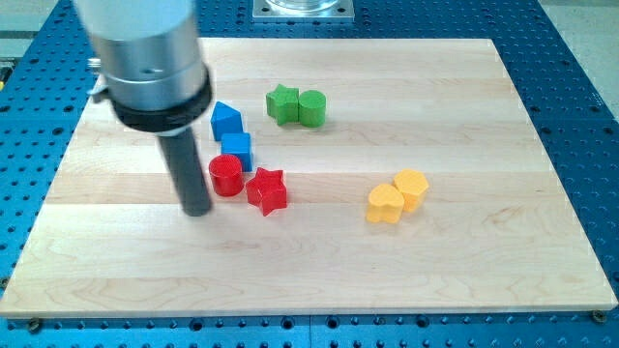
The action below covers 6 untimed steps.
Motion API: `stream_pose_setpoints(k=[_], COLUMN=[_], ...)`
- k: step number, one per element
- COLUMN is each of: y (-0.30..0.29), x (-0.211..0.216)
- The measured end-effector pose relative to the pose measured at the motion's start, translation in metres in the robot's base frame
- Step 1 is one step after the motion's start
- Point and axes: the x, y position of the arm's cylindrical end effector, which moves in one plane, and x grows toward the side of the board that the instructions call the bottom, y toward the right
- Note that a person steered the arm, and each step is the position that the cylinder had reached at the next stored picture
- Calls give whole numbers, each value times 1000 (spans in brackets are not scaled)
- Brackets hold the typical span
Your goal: Move the blue cube to the top right of the red circle
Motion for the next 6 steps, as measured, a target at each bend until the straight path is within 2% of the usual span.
stream_pose_setpoints(k=[1,3,5,6], y=[-52,8,46,47], x=[-28,-73,-78,-78])
